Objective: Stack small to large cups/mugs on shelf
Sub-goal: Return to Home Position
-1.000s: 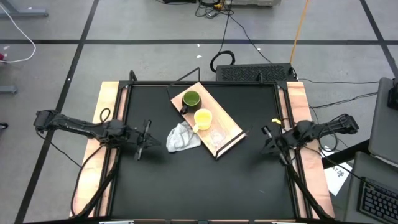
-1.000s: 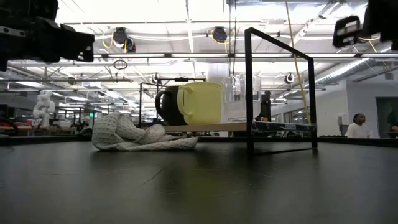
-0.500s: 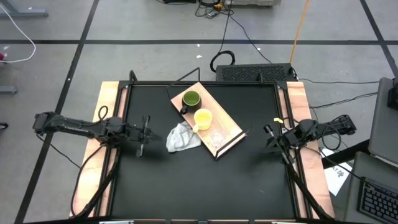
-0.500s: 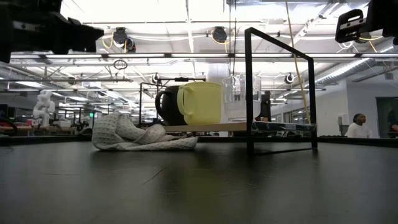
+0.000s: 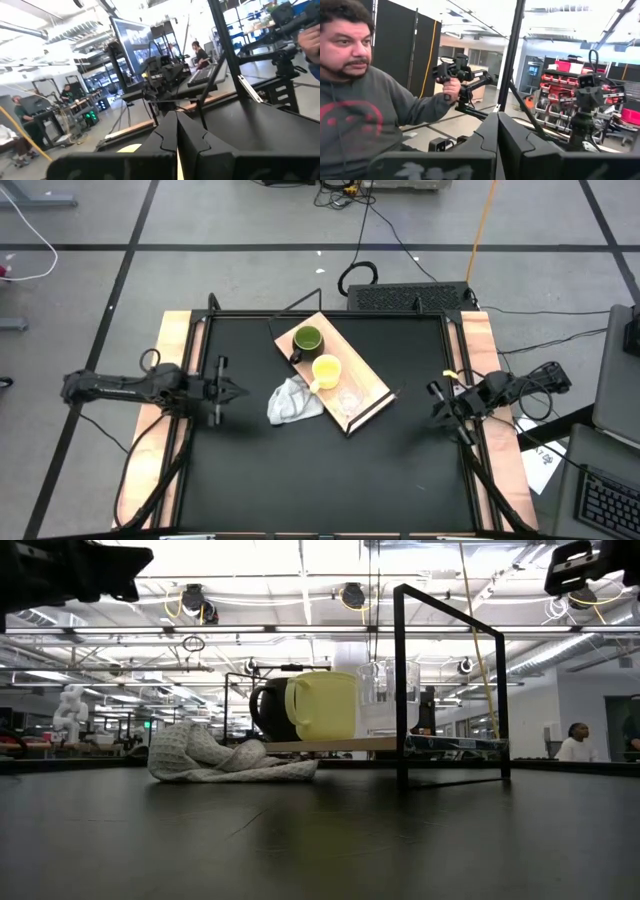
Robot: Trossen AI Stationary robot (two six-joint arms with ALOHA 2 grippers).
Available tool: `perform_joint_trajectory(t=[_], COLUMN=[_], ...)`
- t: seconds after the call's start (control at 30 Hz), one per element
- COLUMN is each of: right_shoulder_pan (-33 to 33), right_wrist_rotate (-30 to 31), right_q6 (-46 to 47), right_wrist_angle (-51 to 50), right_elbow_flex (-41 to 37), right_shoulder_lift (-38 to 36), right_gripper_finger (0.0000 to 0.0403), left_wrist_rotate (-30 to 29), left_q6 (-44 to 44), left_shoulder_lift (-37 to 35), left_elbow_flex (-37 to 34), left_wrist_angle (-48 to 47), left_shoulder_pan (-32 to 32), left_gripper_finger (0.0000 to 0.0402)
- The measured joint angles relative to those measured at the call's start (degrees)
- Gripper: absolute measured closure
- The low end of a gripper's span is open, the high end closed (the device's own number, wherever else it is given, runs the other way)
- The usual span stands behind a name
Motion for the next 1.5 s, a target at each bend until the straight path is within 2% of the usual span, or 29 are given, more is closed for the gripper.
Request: perform_joint_trajectory(t=[0.27,0.5,0.8,1.23,1.33,1.5], right_shoulder_pan=[1.7,1.7,1.7,1.7,1.7,1.7], right_wrist_rotate=[0.3,-0.1,-5.8,3.5,3.7,7.9], right_q6=[0.6,1.6,3.1,-1.2,-1.3,0.1], right_wrist_angle=[0.5,-3.5,-11.2,-14.5,-14.7,-14.7], right_elbow_flex=[0.0,0.0,0.8,1.0,1.0,1.0], right_shoulder_lift=[0.0,0.0,0.0,0.0,0.0,0.0], right_gripper_finger=[0.0403,0.0403,0.0403,0.0403,0.0403,0.0403], left_wrist_rotate=[-1.6,-2.2,1.2,0.8,-0.6,-0.7], left_q6=[0.9,-1.7,-2.2,-2.2,-3.0,-5.7], left_shoulder_lift=[-5.5,-7.3,-7.4,-7.4,-7.4,-7.3], left_elbow_flex=[0.0,0.0,0.0,0.0,0.0,0.0], left_wrist_angle=[-3.6,-13.0,-18.1,-20.1,-20.7,-23.2], left_shoulder_pan=[0.0,0.0,0.0,0.0,0.9,3.0], left_gripper_finger=[0.0401,0.0401,0.0401,0.0401,0.0401,0.0401])
